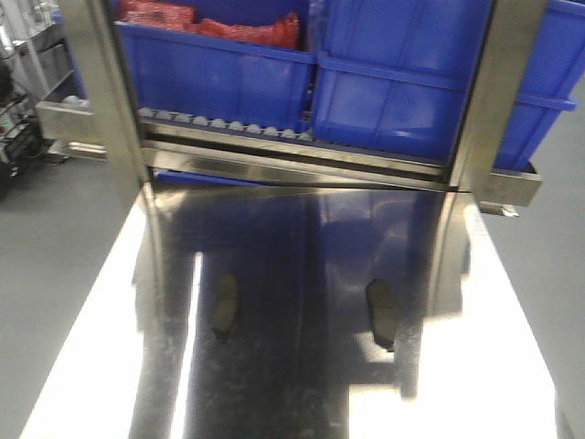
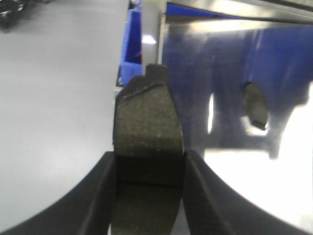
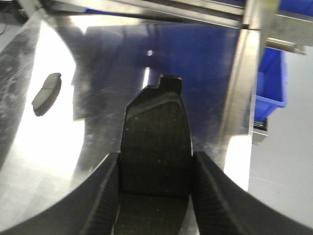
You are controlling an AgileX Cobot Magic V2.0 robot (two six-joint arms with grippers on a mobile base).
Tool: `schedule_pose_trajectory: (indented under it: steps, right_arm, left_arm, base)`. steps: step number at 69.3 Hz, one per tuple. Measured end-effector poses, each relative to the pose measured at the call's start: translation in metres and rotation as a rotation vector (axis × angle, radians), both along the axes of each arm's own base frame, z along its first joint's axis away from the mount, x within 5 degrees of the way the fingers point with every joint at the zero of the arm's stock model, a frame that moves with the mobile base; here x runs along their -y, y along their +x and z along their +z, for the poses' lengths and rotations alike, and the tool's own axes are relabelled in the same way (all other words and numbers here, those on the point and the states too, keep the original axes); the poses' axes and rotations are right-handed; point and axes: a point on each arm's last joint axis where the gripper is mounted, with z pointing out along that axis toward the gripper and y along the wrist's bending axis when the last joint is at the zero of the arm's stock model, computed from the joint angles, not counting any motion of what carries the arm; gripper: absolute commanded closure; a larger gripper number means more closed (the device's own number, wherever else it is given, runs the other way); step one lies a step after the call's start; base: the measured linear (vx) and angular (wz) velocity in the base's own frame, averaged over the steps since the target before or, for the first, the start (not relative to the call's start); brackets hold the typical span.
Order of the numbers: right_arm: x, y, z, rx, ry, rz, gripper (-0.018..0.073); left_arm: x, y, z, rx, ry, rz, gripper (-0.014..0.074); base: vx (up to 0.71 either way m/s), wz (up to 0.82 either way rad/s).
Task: Move and align brake pads A on conveyor
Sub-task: 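Drive the base away from the steel table holding both pads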
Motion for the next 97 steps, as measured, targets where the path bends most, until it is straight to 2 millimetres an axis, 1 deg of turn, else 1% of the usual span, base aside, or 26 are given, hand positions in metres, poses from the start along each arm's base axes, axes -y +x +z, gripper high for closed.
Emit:
schedule_pose_trajectory:
  steps: [97]
  right_arm:
    - [0.0,0.0,0.0,0.0,0.0,0.0,0.0571]
  left_arm:
    - [-0.0002,0.0,0.0,0.0,0.002,0.001,0.0603]
  base:
    - [-0.22,0.56]
